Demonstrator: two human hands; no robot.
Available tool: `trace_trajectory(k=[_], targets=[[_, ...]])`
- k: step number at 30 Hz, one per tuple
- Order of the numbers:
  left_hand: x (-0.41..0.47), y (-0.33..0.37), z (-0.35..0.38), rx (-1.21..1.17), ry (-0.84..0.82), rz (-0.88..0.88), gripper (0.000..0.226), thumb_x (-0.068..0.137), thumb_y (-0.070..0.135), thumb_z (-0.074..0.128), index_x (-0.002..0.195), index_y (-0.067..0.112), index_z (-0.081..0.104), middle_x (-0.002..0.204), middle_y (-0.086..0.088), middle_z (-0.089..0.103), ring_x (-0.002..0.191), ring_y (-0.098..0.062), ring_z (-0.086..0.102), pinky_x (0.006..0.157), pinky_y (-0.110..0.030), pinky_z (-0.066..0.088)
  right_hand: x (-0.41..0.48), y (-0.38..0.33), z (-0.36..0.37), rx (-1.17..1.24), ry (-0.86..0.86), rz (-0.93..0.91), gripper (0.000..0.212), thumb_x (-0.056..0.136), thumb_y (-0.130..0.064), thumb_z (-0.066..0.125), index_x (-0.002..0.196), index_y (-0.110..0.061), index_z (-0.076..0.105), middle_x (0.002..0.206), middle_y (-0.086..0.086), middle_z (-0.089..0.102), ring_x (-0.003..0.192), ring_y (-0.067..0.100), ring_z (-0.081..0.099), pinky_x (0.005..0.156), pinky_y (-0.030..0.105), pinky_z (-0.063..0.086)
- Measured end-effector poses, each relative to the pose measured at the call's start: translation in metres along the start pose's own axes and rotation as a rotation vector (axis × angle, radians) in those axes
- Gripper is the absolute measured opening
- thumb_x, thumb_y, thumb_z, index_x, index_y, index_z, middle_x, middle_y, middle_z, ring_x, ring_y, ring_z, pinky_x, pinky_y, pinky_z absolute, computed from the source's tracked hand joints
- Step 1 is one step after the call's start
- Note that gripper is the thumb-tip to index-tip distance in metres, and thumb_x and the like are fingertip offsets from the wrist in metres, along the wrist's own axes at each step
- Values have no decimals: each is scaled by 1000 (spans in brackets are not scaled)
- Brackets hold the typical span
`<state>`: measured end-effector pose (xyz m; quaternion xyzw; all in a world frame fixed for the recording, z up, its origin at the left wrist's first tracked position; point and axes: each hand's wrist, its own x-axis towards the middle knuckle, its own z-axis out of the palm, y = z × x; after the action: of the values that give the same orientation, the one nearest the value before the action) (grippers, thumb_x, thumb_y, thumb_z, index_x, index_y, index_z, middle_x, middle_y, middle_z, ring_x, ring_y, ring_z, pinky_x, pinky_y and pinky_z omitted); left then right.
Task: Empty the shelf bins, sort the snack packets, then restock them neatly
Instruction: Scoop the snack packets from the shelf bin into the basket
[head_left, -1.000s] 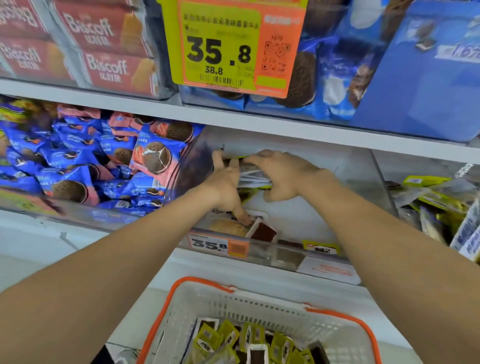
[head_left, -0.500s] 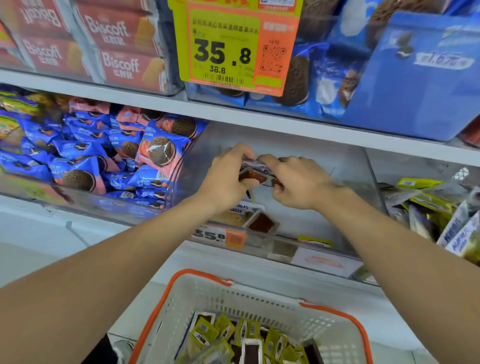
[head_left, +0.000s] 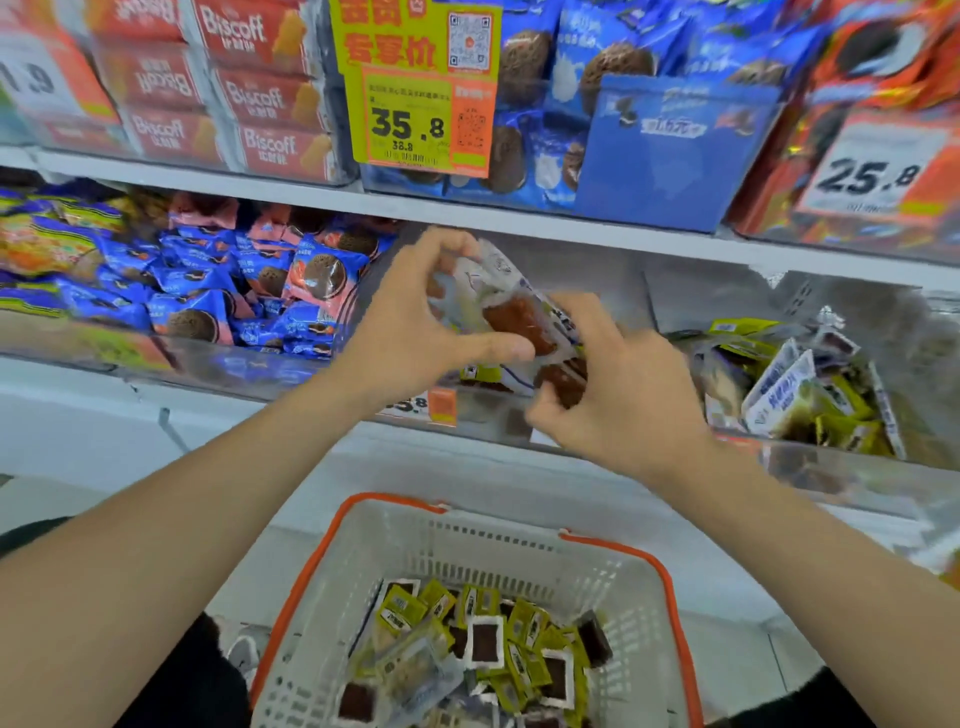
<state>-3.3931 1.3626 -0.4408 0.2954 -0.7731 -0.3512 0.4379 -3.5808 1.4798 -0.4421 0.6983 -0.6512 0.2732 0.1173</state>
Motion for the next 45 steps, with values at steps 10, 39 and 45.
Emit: trace_trajectory(k=[10,39,45], targets=[[-45,-3,-4,360,-1006,-280,53,73,47,93,116,32,67,111,13,72,98,-9,70,82,-19,53,-58,13,5,383,-948,-50,45,88,-47,80,126,-38,56,117,-20,64,102,-3,62,88,28,50],[83,-102,44,1074,-911,-593,66,103,15,49,159,7,17,149,-26,29,126,-43,53,81,-34,44,82,68,110,-130,-1024,446,45,99,-30,65,134,-4,55,134,15,62,118,34,62,80,28,46],[90,-132,39,896,-853,-453,125,64,52,86,161,40,8,150,-15,21,126,-45,54,107,-47,50,84,68,127,89,-870,428,63,84,-40,83,134,-13,55,131,8,58,114,27,56,84,28,44]])
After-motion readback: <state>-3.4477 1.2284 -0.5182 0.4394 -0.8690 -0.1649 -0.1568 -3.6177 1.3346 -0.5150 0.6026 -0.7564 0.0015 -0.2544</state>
